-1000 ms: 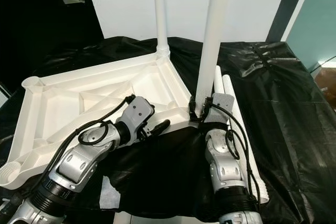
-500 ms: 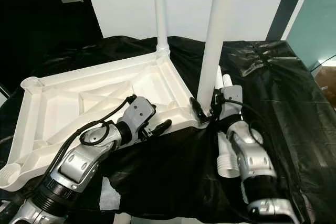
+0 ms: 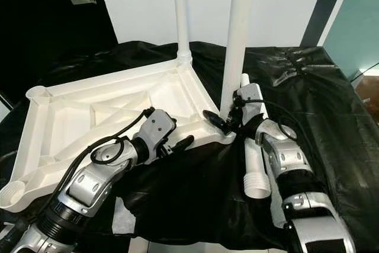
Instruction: Building children table
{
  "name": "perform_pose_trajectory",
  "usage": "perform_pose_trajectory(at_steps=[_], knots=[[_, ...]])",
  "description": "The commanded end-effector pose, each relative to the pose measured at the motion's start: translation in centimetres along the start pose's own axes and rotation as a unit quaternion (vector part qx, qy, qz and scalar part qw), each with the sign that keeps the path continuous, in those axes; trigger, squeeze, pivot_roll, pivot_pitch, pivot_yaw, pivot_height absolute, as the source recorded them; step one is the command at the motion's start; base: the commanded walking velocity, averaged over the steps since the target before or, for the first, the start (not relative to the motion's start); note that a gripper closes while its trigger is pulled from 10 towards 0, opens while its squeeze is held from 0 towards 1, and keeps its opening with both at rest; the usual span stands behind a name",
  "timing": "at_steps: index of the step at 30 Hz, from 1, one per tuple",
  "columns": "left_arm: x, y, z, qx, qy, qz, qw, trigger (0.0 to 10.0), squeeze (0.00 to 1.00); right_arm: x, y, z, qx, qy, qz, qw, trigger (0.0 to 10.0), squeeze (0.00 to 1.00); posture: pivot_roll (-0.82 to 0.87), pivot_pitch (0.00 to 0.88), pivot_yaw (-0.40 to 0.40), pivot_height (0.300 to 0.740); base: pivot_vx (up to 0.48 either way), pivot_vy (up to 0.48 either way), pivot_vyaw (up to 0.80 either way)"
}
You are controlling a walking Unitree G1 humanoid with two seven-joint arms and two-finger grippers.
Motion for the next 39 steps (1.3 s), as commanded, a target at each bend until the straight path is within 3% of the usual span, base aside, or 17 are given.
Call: perform_pose_trajectory(at_steps=[1, 12, 13, 14, 15, 16, 17, 22, 24, 25, 26, 27, 28, 29, 32, 33, 39], knots=[[0.2, -0.1, -0.4, -0.004, -0.025, 0.002, 1.000, 10.0, 0.00, 0.0, -1.0, 0.3, -0.002, 0.013, 0.018, 1.000, 0.0, 0.00, -0.03, 0.000, 0.008, 0.740, 0.000, 0.000, 0.00], [0.4, -0.4, -0.2, -0.002, -0.020, 0.010, 1.000, 10.0, 0.00, 0.7, -2.2, -0.8, -0.034, -0.057, 0.023, 0.998, 0.0, 0.00, -0.04, 0.000, 0.010, 0.740, 0.000, 0.000, 0.00], [0.3, -0.4, -0.2, -0.002, -0.020, 0.010, 1.000, 10.0, 0.00, 0.8, -2.3, -1.1, -0.039, -0.084, 0.020, 0.995, 4.9, 0.00, -0.04, 0.000, 0.011, 0.740, 0.000, 0.000, 0.00], [0.3, -0.4, -0.2, -0.002, -0.020, 0.010, 1.000, 10.0, 0.00, 0.8, -2.3, -1.1, -0.039, -0.084, 0.020, 0.995, 4.9, 0.00, -0.04, 0.000, 0.011, 0.740, 0.000, 0.000, 0.00], [0.3, -0.4, -0.2, -0.002, -0.020, 0.010, 1.000, 10.0, 0.00, 0.8, -2.4, -1.2, -0.042, -0.108, 0.020, 0.993, 9.1, 0.00, -0.04, 0.000, 0.013, 0.740, 0.000, 0.000, 0.00], [0.3, -0.4, -0.2, -0.002, -0.020, 0.010, 1.000, 10.0, 0.00, 0.8, -2.4, -1.2, -0.042, -0.108, 0.020, 0.993, 9.1, 0.00, -0.04, 0.000, 0.013, 0.740, 0.000, 0.000, 0.00], [0.3, -0.3, -0.2, -0.002, -0.020, 0.009, 1.000, 10.0, 0.00, 0.8, -2.5, -1.4, -0.043, -0.134, 0.022, 0.990, 10.0, 0.00, -0.04, 0.000, 0.014, 0.740, 0.000, 0.000, 0.00], [0.3, -0.2, -0.3, -0.003, -0.024, 0.008, 1.000, 10.0, 0.00, 1.0, -3.0, -1.5, -0.064, -0.227, 0.019, 0.972, 10.0, 0.00, -0.04, 0.000, 0.021, 0.740, 0.000, 0.000, 0.00], [0.3, -0.2, -0.3, -0.003, -0.024, 0.008, 1.000, 10.0, 0.00, 1.0, -3.0, -1.5, -0.064, -0.227, 0.019, 0.972, 10.0, 0.00, -0.04, 0.000, 0.021, 0.740, 0.000, 0.000, 0.00], [0.4, -0.2, -0.2, -0.004, -0.025, 0.008, 1.000, 10.0, 0.00, 1.1, -3.3, -1.2, -0.068, -0.273, 0.020, 0.959, 10.0, 0.00, -0.05, 0.000, 0.022, 0.740, 0.000, 0.000, 0.00], [0.4, -0.2, -0.2, -0.004, -0.025, 0.008, 1.000, 10.0, 0.00, 1.1, -3.3, -1.2, -0.068, -0.273, 0.020, 0.959, 10.0, 0.00, -0.05, 0.000, 0.022, 0.740, 0.000, 0.000, 0.00], [0.4, -0.2, -0.1, -0.005, -0.026, 0.009, 1.000, 10.0, 0.00, 1.0, -3.6, -0.5, -0.073, -0.315, 0.023, 0.946, 10.0, 0.00, -0.05, 0.003, 0.024, 0.740, 0.000, 0.000, 0.00], [0.4, -0.2, -0.1, -0.005, -0.026, 0.009, 1.000, 10.0, 0.00, 1.0, -3.6, -0.5, -0.073, -0.315, 0.023, 0.946, 10.0, 0.00, -0.05, 0.003, 0.024, 0.740, 0.000, 0.000, 0.00], [0.4, -0.2, -0.1, -0.005, -0.026, 0.009, 1.000, 10.0, 0.00, 1.2, -3.7, -0.1, -0.071, -0.353, 0.024, 0.933, 10.0, 0.00, -0.04, 0.003, 0.023, 0.740, 0.000, 0.000, 0.00], [0.4, -0.2, 0.0, -0.006, -0.026, 0.010, 1.000, 10.0, 0.00, 1.2, -3.9, 0.3, -0.075, -0.378, 0.028, 0.922, 10.0, 0.00, -0.04, 0.003, 0.023, 0.740, 0.000, 0.000, 0.00], [0.5, -0.1, 0.0, -0.006, -0.026, 0.010, 1.000, 10.0, 0.00, 1.3, -3.8, 0.4, -0.078, -0.408, 0.026, 0.909, 10.0, 0.00, -0.04, 0.002, 0.024, 0.740, 0.000, 0.000, 0.00], [0.5, -0.2, -0.2, -0.006, -0.028, 0.010, 1.000, 10.0, 0.00, 1.0, -3.0, 1.1, -0.090, -0.410, 0.000, 0.908, 10.0, 0.00, -0.04, 0.003, 0.027, 0.740, 0.000, 0.000, 0.00]])
Point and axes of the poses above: a point about 5 cm out from each wrist's last joint towards the gripper, its own x axis pointing back from the gripper into the wrist, its own y axis along the axis of the wrist's last joint, z = x × y, the point moved 4 cm from there along -x, pointing out of the wrist towards the gripper, and after that the axes turned 1 degree about -x, right-handed, at the moved point
